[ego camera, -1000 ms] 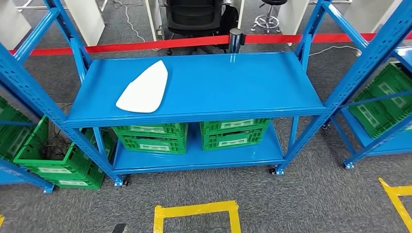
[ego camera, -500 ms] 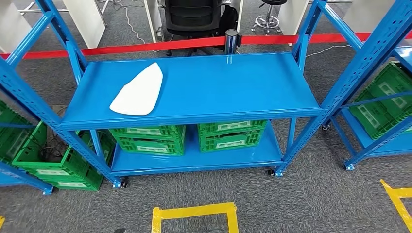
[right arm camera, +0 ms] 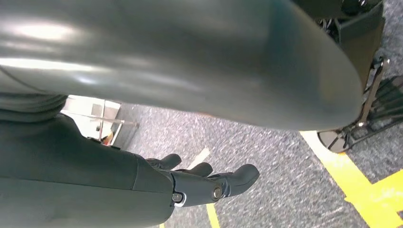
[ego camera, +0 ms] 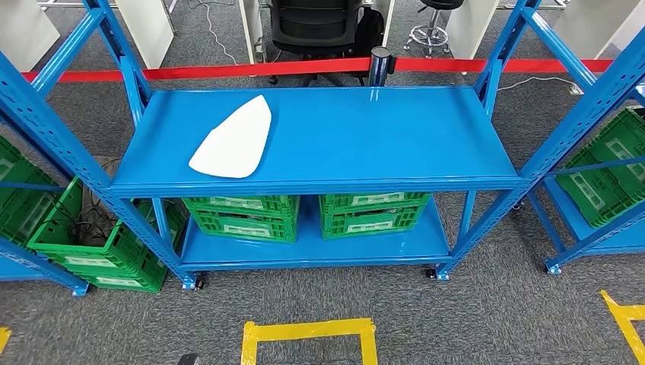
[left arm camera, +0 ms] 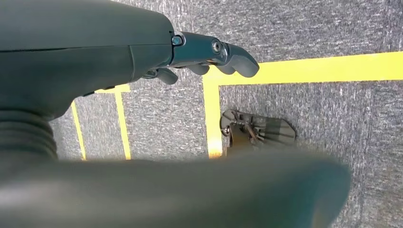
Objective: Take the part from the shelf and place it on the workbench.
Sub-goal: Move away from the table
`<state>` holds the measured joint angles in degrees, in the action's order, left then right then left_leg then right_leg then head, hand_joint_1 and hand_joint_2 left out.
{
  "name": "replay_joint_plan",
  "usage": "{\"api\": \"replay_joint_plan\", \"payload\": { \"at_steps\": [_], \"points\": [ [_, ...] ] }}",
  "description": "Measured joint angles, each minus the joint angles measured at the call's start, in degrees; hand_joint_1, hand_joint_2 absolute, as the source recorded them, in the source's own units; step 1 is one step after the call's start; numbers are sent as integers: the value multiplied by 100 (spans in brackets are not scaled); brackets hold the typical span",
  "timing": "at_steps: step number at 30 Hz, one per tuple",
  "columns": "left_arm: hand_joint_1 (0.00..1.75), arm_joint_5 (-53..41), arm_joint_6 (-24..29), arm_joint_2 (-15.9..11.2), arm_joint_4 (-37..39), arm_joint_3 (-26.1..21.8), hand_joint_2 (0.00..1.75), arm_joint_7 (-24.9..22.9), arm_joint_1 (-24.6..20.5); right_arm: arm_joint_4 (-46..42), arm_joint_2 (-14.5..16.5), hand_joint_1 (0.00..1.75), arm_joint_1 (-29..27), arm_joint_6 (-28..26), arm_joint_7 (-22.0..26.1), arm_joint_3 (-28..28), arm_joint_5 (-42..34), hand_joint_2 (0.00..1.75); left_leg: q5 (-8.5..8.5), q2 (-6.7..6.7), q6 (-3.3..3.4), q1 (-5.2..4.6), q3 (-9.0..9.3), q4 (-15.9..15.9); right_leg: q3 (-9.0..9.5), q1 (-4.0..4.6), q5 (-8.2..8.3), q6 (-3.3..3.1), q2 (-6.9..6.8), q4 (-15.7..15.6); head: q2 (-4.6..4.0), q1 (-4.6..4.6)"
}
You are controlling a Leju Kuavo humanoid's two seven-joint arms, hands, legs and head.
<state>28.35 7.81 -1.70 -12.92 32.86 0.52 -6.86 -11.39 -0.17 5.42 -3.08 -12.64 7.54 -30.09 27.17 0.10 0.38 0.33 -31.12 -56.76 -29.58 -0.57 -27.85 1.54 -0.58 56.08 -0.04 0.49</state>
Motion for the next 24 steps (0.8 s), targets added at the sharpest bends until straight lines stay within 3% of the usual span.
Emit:
{"api": "replay_joint_plan", "payload": {
  "at_steps": [10,24],
  "points": [
    [0,40,-315,8,0,143,175,-289,20,0,0,0,-1,197,136,50,-7,0,-5,0,12,4,13,4,-59,4,-7,36,0,0,0,3],
    [0,96,-273,31,0,220,175,-179,19,0,4,0,-5,315,195,92,-238,0,-14,0,9,8,8,6,1,8,-2,32,0,8,0,10]
  ]
}}
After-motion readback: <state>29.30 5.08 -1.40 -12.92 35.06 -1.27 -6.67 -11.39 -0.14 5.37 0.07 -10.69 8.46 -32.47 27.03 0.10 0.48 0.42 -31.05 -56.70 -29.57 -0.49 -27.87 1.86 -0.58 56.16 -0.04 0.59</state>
